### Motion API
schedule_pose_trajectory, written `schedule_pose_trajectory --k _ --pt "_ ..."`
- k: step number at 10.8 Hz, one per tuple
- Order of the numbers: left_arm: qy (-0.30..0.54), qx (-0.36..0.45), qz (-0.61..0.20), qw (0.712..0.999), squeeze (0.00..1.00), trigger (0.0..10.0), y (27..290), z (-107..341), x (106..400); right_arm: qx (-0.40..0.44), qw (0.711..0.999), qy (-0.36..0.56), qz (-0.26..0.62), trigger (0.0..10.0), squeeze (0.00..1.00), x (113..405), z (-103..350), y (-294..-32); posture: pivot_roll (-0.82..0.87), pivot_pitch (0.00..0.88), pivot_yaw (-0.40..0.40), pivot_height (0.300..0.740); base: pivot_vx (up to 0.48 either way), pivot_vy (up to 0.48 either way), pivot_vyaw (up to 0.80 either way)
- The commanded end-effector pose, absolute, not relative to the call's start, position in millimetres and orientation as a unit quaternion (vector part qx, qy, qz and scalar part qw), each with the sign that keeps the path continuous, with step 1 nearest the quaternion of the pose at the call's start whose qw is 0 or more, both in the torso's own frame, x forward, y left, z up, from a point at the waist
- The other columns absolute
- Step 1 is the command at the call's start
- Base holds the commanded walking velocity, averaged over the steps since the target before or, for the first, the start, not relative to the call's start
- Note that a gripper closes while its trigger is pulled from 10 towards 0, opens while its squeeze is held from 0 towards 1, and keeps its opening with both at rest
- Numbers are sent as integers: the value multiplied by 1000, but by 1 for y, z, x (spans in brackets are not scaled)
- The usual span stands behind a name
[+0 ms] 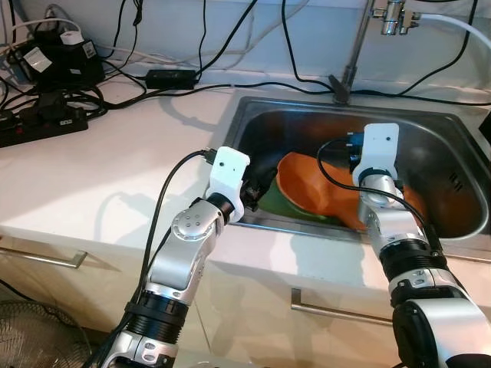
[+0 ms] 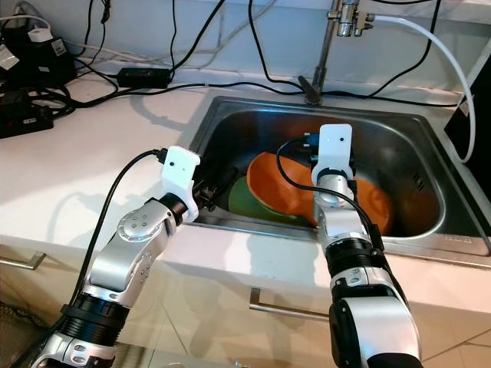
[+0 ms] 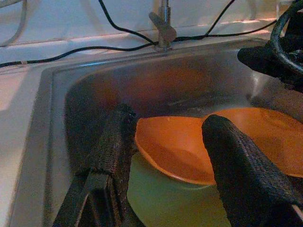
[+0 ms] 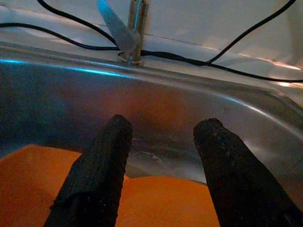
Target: Kitchen organization
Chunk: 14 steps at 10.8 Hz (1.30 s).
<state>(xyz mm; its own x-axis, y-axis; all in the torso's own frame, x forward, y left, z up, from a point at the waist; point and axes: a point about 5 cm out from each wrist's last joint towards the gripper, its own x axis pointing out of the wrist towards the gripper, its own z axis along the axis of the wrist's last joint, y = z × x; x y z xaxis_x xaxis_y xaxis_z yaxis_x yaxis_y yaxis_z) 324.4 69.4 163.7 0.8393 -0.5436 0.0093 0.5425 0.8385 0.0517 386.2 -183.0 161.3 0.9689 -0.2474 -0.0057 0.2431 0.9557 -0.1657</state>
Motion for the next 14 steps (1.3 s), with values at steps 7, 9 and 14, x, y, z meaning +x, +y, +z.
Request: schedule_pose_trajectory --k 7,9,14 --pt "-170 62 -142 973 0 10000 98 195 331 0 983 -180 30 10000 0 345 182 -124 166 35 9 740 0 0 0" --pt "-186 56 -126 973 0 10000 98 194 330 17 981 -189 48 10000 0 334 178 -113 157 20 2 740 0 -182 0" --pt "-201 47 -125 971 0 10000 94 191 333 30 978 -193 74 10000 0 328 179 -100 156 0 -4 740 0 -407 0"
